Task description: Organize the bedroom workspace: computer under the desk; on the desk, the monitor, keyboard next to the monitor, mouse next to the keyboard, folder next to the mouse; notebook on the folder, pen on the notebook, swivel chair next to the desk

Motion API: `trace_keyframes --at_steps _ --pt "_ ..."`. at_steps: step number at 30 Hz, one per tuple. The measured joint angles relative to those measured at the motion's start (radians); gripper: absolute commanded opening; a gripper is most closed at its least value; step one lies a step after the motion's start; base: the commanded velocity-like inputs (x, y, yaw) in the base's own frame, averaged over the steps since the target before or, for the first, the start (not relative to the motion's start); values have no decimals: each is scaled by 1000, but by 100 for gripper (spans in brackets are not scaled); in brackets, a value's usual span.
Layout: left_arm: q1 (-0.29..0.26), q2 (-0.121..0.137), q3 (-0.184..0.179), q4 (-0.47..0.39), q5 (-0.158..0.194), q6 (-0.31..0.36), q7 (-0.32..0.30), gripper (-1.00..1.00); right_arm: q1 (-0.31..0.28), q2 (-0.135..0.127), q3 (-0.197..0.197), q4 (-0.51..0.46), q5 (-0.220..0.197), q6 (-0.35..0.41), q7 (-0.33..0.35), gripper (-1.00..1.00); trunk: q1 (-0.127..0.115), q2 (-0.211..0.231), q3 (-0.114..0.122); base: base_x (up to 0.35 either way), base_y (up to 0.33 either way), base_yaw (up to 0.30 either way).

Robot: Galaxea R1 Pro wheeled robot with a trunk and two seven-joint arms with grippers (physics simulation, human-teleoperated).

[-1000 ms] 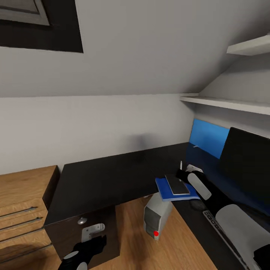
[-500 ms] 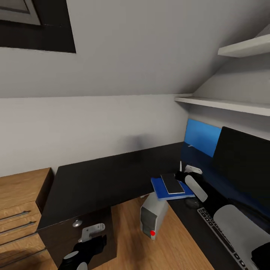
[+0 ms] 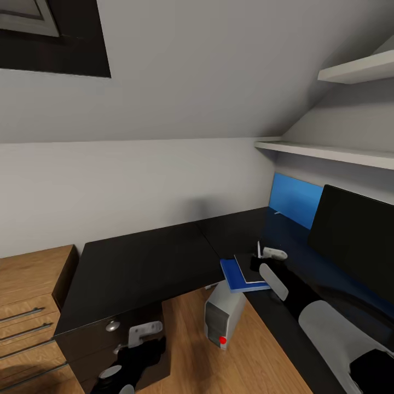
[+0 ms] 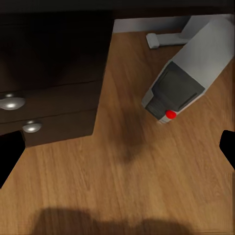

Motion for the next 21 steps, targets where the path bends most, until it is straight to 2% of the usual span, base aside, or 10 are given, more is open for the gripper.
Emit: trace_keyframes --at_steps 3,8,16,21 --pt "0 0 -19 -1 0 -10 1 100 0 2 0 20 7 -1 5 -100 0 0 0 0 0 0" --pt "0 1 -32 -1 0 -15 1 100 -1 3 -1 34 13 -1 28 -100 0 0 0 0 0 0" --pt "0 0 -36 -2 0 -18 1 100 -1 4 -1 39 14 -1 42 -100 0 0 0 0 0 0" --pt "0 0 -38 -2 0 -18 2 100 -2 4 -2 74 14 -1 63 -100 0 0 0 0 0 0"
